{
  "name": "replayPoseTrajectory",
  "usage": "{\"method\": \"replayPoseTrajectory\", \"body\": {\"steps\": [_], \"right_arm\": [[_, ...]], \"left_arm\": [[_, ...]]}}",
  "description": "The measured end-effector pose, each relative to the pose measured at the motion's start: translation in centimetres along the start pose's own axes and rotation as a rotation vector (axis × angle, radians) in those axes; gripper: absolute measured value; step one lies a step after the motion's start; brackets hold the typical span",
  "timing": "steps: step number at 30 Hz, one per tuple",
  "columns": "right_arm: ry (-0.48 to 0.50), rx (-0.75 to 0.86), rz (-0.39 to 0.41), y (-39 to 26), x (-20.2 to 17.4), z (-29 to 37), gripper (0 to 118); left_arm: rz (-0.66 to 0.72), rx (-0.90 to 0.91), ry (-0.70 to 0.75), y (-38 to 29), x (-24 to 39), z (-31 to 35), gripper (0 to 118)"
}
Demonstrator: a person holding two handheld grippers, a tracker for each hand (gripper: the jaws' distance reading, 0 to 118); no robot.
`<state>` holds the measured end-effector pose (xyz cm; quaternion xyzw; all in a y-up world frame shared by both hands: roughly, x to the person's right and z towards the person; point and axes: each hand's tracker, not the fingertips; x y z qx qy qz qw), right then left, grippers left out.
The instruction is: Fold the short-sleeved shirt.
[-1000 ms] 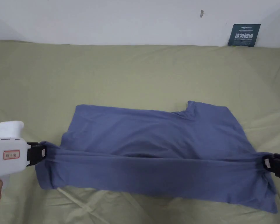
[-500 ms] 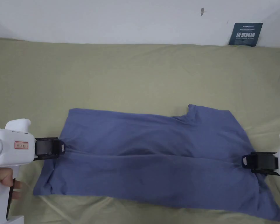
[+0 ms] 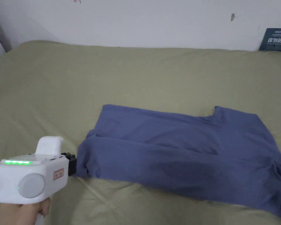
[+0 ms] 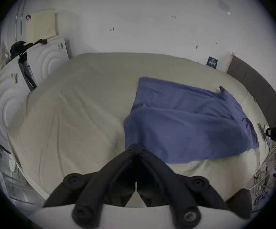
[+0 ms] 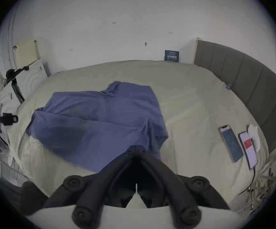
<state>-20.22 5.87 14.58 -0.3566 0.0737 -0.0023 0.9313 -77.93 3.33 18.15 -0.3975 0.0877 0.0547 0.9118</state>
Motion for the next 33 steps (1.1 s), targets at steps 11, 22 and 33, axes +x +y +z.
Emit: {"method": "replayPoseTrajectory", "body": {"steps": [11,22,33], "right_arm": [[-0.026,-0.078,-0.036,-0.9,2.5,-2.1,1],[-0.015,-0.134,-0.051,-1.3,4.5,-4.4,1],[0.038,-0.277,-0.064,-2.0,4.9,-8.5,118]], "left_arm": [[0.050,-0.196,0.029,1.0,0.4,-7.7,116],[-0.049,-0.191,-0.018,1.1,1.7,-6.8,6],[-0.031,-0.188,-0.013,1.8,1.9,-6.4,6]]}}
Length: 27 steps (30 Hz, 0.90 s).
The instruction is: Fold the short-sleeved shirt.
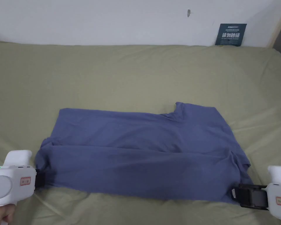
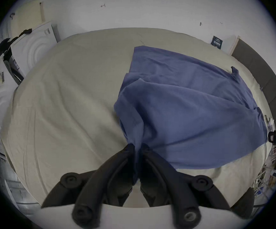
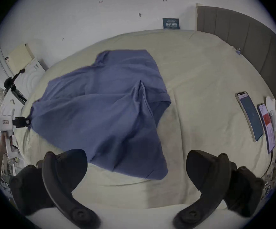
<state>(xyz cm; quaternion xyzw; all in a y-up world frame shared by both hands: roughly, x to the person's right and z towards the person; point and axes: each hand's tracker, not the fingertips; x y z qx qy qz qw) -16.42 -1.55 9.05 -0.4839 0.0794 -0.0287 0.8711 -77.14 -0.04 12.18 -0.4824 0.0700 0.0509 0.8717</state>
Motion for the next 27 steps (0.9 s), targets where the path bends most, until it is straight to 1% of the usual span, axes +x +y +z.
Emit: {"method": "replayPoseTrajectory", "body": {"steps": [1,2,3,4,5,6,7,9,13,17,19,21,25,27], "right_arm": [[-0.009,-0.021,0.006,0.1,0.1,-0.5,115],[-0.003,-0.038,0.009,0.1,0.3,-0.9,102],[-0.010,-0.020,0.009,-0.1,0.3,-0.8,48],[-0.007,-0.019,0.015,-0.1,0.3,-0.6,19],[0.007,0.015,0.021,-0.2,0.2,-0.1,12],[0.050,0.011,-0.009,0.0,0.0,0.3,11],[0.024,0.005,0.001,-0.1,-0.3,0.8,10],[0.008,0.026,0.043,-0.2,-0.8,1.6,10],[0.030,0.040,0.030,-0.7,-0.9,3.7,10],[0.059,0.042,0.024,-2.7,-1.2,6.6,10],[0.066,0.039,0.047,-4.2,-1.0,7.4,10],[0.074,0.038,0.055,-6.0,-1.1,8.7,10],[0.077,0.036,0.057,-9.1,-1.7,10.6,10],[0.078,0.023,0.065,-9.6,-1.6,10.5,10]], "left_arm": [[0.007,0.000,-0.007,0.1,-0.1,0.0,6],[0.008,-0.002,-0.004,0.1,-0.3,-0.5,6],[0.005,-0.004,-0.003,0.2,-0.4,-0.5,6],[0.001,-0.006,-0.002,0.3,-0.4,-0.5,6],[-0.001,-0.007,-0.005,0.5,-0.5,-0.3,6],[0.001,-0.010,-0.002,0.4,-0.7,-0.6,6],[0.003,-0.015,-0.002,0.5,-0.9,-0.5,6],[0.001,-0.013,-0.002,0.7,-1.4,0.1,6],[0.002,0.005,-0.026,-0.1,-2.1,2.4,6],[0.013,0.019,-0.027,-2.8,-2.5,6.1,6],[0.048,0.011,-0.035,-4.8,-2.7,7.9,6],[0.050,0.007,-0.042,-7.2,-3.1,9.5,6],[0.059,-0.016,-0.031,-11.2,-3.5,11.1,6],[0.068,-0.021,-0.032,-12.2,-4.0,10.7,6]]}}
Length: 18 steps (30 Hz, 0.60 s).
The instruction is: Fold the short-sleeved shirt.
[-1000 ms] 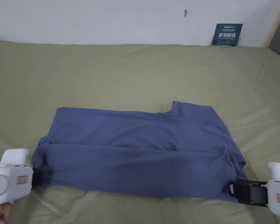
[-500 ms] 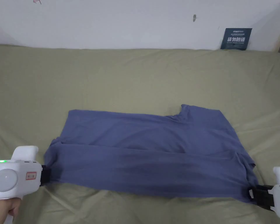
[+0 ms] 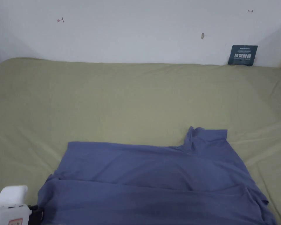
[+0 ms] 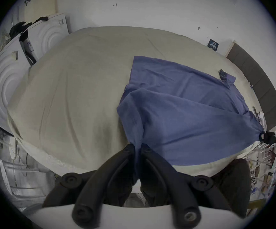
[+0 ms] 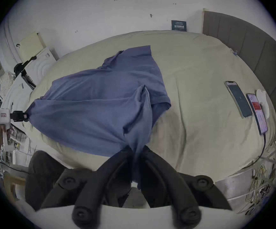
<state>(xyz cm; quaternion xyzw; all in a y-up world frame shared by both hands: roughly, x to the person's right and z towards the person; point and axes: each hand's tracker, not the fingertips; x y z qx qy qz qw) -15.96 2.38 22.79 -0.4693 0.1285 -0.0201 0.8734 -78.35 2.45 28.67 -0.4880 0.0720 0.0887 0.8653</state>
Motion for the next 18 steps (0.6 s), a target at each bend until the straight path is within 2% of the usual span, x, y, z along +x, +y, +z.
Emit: {"method": "replayPoseTrajectory", "body": {"steps": [2,3,4,5,6,7,10,12,13,14,15,16,18], "right_arm": [[-0.006,-0.008,0.001,0.1,0.1,-0.6,11],[-0.006,-0.028,-0.015,0.3,0.2,-0.9,28],[-0.011,-0.052,-0.038,0.5,0.4,-1.1,57],[-0.023,-0.062,-0.055,0.7,0.3,-0.9,83],[-0.043,-0.036,-0.055,0.7,0.3,-0.3,95],[-0.021,0.021,-0.069,0.9,0.4,0.8,95],[-0.015,0.111,-0.116,2.8,0.0,2.8,95],[-0.025,0.166,-0.078,4.8,-1.1,3.6,93],[-0.041,0.199,-0.071,5.5,-1.5,3.8,90],[-0.048,0.271,-0.070,6.2,-1.9,4.1,73],[-0.067,0.311,-0.061,6.9,-2.4,4.2,22],[-0.077,0.332,-0.045,7.8,-2.7,4.0,1],[-0.125,0.381,-0.060,9.3,-3.2,3.5,1]], "left_arm": [[0.000,-0.005,-0.005,-0.3,0.1,-0.4,6],[-0.005,-0.002,0.002,-0.2,0.2,-0.6,6],[-0.005,-0.002,0.000,-0.1,0.2,-0.7,17],[0.015,-0.018,0.002,0.1,0.0,-0.7,52],[0.022,-0.013,0.011,0.2,-0.2,-0.5,108],[0.022,0.005,0.008,0.3,-0.2,-0.2,118],[0.065,0.125,-0.025,1.9,0.4,2.0,116],[0.041,0.215,-0.017,3.3,1.7,3.2,115],[0.024,0.237,-0.018,4.1,2.3,3.6,107],[0.016,0.272,-0.015,5.1,3.0,3.9,87],[-0.009,0.307,-0.014,6.4,3.5,4.2,35],[-0.032,0.330,-0.002,7.5,4.1,3.9,0],[-0.040,0.302,0.000,9.3,4.6,2.3,0]]}}
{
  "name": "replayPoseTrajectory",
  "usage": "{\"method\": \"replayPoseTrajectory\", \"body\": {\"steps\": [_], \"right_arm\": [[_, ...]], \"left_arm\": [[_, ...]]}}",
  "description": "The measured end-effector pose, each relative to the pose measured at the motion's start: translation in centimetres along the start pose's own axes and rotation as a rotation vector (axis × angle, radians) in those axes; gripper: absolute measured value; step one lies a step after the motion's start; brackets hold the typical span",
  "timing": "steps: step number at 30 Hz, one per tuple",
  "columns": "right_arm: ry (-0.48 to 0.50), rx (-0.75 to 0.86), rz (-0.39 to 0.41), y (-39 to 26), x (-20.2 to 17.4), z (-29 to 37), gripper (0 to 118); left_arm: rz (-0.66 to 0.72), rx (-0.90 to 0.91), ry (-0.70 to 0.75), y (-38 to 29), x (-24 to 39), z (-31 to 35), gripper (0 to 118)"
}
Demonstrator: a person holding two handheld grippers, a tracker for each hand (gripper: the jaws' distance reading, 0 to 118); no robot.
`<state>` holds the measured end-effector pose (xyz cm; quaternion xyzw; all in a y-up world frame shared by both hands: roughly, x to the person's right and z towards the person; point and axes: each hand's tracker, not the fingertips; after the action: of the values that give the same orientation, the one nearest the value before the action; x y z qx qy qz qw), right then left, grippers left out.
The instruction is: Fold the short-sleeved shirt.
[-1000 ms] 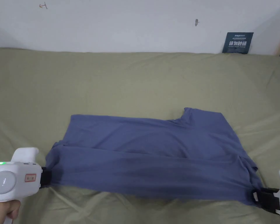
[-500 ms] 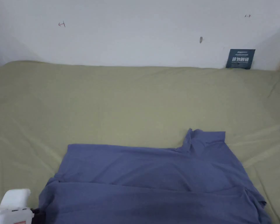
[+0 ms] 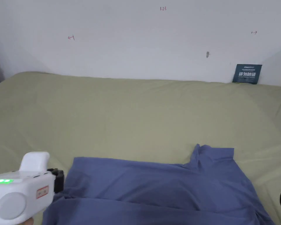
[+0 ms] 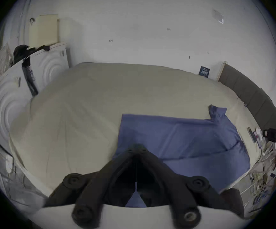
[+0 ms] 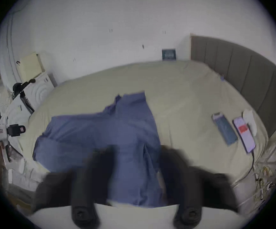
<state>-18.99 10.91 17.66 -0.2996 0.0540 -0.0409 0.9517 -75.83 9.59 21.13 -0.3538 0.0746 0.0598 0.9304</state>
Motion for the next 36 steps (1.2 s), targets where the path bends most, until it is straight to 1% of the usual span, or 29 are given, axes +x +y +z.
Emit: {"method": "replayPoseTrajectory", "body": {"steps": [2,4,6,8,9,11,12,13,15,17,19,20,21,22,23,24,25,29,30,31,32,33,34,35,36], "right_arm": [[0.049,-0.062,-0.008,1.0,-0.1,-1.5,1],[0.042,-0.058,-0.023,1.4,-0.3,-2.8,1],[0.035,-0.084,-0.011,1.6,-0.1,-4.4,1],[0.028,-0.102,-0.004,1.7,0.0,-5.6,1],[0.024,-0.119,0.003,1.8,0.1,-6.3,1],[0.018,-0.132,0.009,1.4,0.5,-7.5,1],[0.023,-0.134,0.007,1.4,0.7,-8.0,1],[0.021,-0.140,0.003,1.4,0.8,-8.4,1],[0.018,-0.151,0.000,0.9,1.9,-9.8,1],[0.006,-0.171,0.011,0.9,2.2,-10.4,1],[-0.005,-0.185,0.018,0.7,2.5,-11.1,1],[-0.007,-0.191,0.018,0.8,2.7,-11.3,1],[-0.007,-0.197,0.019,0.9,2.9,-11.4,1],[-0.010,-0.199,0.020,0.9,2.6,-11.4,1],[-0.010,-0.200,0.022,1.1,2.8,-11.6,1],[-0.011,-0.208,0.026,1.4,2.9,-12.0,1],[-0.008,-0.218,0.032,1.8,3.0,-12.4,1],[0.011,-0.251,0.039,3.3,3.6,-15.1,1],[0.020,-0.273,0.047,3.6,3.5,-16.2,3],[0.017,-0.294,0.044,3.9,3.7,-17.3,20],[0.023,-0.336,0.036,4.2,3.9,-18.3,20],[0.041,-0.378,0.008,4.6,4.4,-19.7,30],[0.074,-0.437,-0.044,4.6,4.6,-21.2,55],[0.066,-0.478,-0.063,4.4,4.9,-22.8,96],[0.058,-0.499,-0.076,4.3,5.0,-24.0,118]], "left_arm": [[0.019,-0.024,-0.044,1.4,-0.3,-3.1,0],[0.007,-0.033,-0.016,2.6,-0.2,-6.3,0],[-0.004,-0.060,0.039,3.2,0.0,-8.7,0],[0.046,-0.113,0.038,4.0,-0.9,-11.7,1],[0.067,-0.142,0.054,4.7,-1.5,-13.8,22],[0.060,-0.221,0.075,5.0,-2.1,-17.3,96],[0.049,-0.261,0.112,5.0,-2.3,-19.1,115],[0.035,-0.251,0.144,5.1,-2.4,-20.0,115],[0.038,-0.263,0.127,5.3,-2.5,-21.7,115],[0.040,-0.271,0.153,5.5,-2.5,-23.0,115],[0.004,-0.295,0.155,5.5,-2.1,-23.7,113],[-0.023,-0.317,0.146,5.5,-1.8,-23.7,107],[-0.049,-0.316,0.142,5.3,-0.9,-22.9,86],[-0.062,-0.302,0.142,5.1,-0.4,-22.2,61],[-0.068,-0.290,0.119,5.1,-0.1,-21.6,28],[-0.044,-0.276,0.060,5.1,0.1,-21.1,3],[-0.045,-0.273,0.082,5.5,0.0,-21.0,3],[-0.061,-0.276,0.081,5.6,0.1,-21.1,3],[-0.059,-0.275,0.080,5.7,0.0,-21.1,3],[-0.047,-0.277,0.075,5.6,-0.2,-21.0,3],[-0.031,-0.276,0.071,5.5,-0.3,-20.9,3],[-0.025,-0.277,0.069,5.7,-0.4,-21.2,3],[-0.029,-0.281,0.069,5.7,-0.4,-21.3,3],[-0.033,-0.283,0.070,5.6,-0.3,-21.3,3],[-0.041,-0.287,0.072,5.5,-0.2,-21.4,3]]}}
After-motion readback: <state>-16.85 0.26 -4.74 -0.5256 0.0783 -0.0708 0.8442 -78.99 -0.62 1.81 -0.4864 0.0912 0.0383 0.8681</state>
